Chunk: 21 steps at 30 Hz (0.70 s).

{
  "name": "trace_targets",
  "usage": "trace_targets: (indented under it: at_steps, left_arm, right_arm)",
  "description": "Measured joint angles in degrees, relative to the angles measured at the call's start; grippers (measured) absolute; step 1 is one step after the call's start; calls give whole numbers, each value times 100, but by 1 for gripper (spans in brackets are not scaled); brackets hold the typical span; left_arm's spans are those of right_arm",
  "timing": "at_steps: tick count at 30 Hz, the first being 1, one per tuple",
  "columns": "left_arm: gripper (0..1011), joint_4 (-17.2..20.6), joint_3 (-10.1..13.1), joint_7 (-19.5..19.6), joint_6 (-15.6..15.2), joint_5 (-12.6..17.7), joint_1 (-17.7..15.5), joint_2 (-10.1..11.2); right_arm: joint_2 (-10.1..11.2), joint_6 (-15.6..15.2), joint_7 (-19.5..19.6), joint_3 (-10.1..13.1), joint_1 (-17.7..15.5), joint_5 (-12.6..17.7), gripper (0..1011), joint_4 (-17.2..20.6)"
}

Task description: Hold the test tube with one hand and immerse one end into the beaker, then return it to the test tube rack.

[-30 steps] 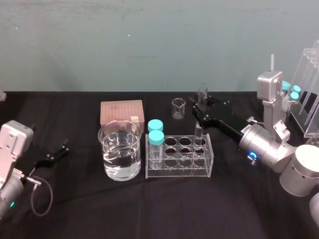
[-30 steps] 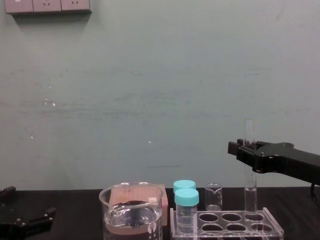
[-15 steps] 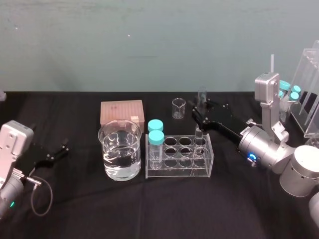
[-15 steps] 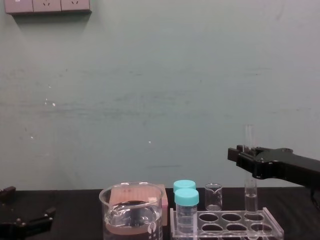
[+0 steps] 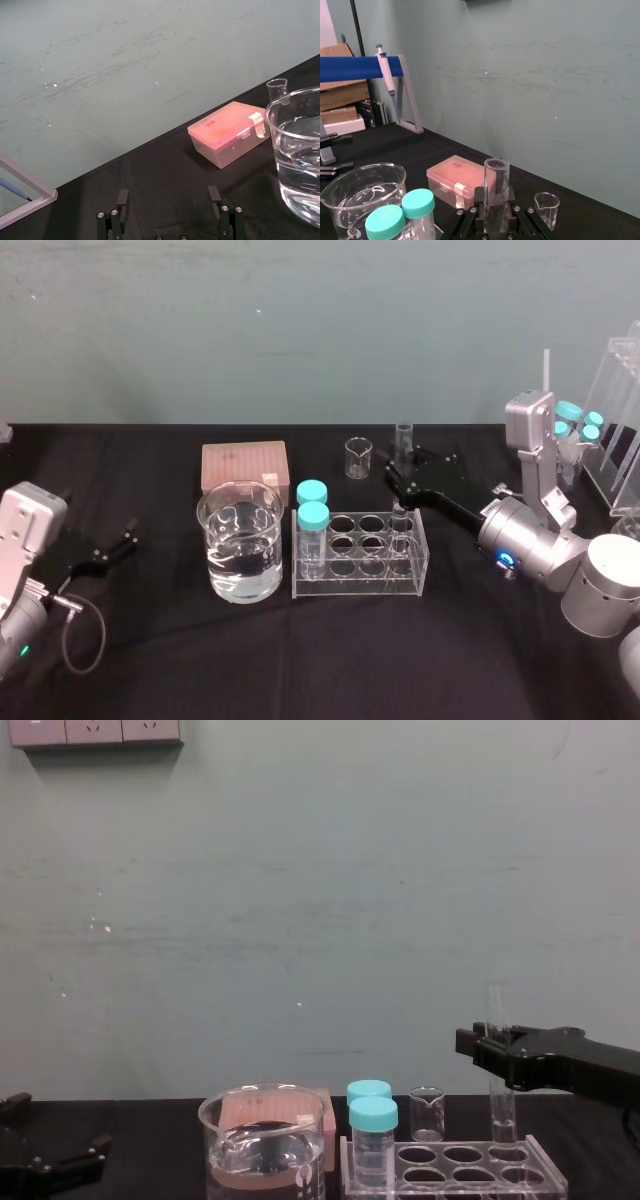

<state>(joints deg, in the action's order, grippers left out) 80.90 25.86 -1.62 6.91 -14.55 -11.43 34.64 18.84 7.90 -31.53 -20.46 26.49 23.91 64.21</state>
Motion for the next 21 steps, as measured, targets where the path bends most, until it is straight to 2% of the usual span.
trace_targets:
  at_steps: [21]
  left_arm:
    - [1000,0,0,0,0,0,0,0]
  right_arm:
    - [4,-15,27,-67,-16,-135,241,-60]
